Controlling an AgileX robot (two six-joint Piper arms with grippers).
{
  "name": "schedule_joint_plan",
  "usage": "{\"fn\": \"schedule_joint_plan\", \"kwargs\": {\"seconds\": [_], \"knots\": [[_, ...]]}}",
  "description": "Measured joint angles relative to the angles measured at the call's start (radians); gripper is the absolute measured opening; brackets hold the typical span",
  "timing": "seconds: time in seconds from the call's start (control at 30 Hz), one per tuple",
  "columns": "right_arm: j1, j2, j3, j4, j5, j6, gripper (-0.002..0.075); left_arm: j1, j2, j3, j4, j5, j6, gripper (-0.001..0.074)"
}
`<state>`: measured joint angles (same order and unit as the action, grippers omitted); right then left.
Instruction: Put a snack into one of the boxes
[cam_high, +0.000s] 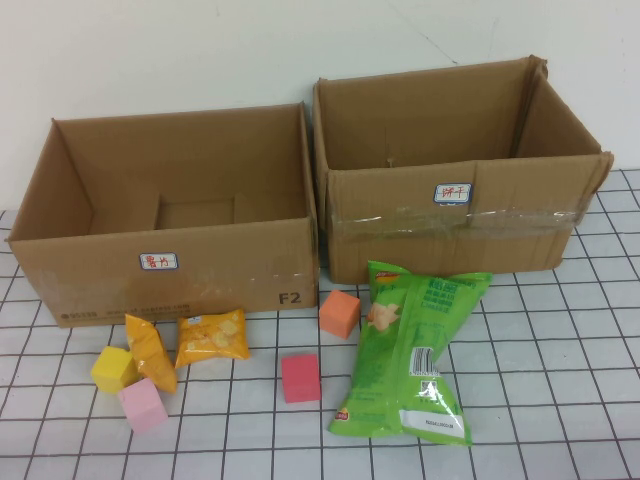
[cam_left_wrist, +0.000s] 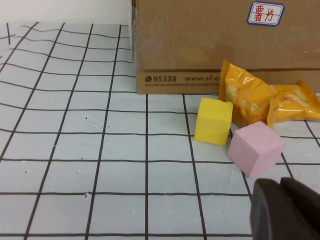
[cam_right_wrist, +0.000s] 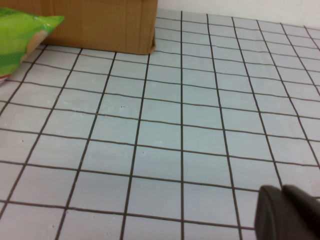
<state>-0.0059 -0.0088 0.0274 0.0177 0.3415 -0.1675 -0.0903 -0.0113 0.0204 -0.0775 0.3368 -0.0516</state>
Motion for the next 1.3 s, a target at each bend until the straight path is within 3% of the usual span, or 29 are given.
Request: {"fn": "schedule_joint_plan", "kwargs": {"seconds": [0.93,1.13,1.3], "knots": [[0.0,0.0,0.0,0.0,-0.017,0.0,-0.0001,0.0,0.0,0.005,0.0,-0.059,0.024,-0.0001],[0.0,0.0,0.0,0.002,-0.167,-0.02,-0.0001,0.0,0.0,0.005,0.004,-0.208,0.026,-0.0001],[0.0,0.0,0.001,0.003,-0.412,-0.022,-0.0001,0.0,0.0,0.005,0.007,-0.422,0.026,-0.0001]]}}
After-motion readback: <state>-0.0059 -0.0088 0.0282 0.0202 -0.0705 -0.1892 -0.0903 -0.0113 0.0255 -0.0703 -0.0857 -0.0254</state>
